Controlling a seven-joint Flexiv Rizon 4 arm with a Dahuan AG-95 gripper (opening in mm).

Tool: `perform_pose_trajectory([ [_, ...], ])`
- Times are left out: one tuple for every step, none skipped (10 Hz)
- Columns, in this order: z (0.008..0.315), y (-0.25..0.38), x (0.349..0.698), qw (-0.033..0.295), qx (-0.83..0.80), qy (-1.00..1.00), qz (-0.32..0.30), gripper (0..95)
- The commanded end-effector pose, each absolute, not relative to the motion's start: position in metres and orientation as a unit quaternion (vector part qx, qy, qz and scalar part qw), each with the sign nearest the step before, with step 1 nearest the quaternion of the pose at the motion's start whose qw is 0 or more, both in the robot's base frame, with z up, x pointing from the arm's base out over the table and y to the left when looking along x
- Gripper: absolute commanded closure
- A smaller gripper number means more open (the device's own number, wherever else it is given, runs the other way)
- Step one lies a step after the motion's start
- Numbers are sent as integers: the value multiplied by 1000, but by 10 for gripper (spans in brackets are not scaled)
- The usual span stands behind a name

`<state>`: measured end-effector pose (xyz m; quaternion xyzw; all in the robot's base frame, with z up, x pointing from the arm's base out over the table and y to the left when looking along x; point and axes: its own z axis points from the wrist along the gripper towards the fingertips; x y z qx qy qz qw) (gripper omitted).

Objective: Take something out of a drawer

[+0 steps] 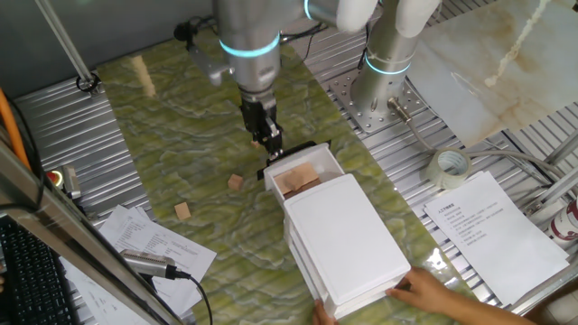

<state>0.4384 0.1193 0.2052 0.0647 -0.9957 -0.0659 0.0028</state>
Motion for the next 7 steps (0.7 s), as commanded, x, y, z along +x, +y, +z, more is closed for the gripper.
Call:
perform_pose_trajectory([
  [230,121,431,35,76,-994,-75,380],
  [234,129,429,38,75,-993,-81,380],
  [240,144,428,39,72,-993,-86,380],
  [246,159,429,41,71,-993,-85,380],
  [250,172,431,42,76,-993,-85,380],
  [249,184,434,40,82,-992,-85,570],
  [244,196,437,39,84,-992,-84,570],
])
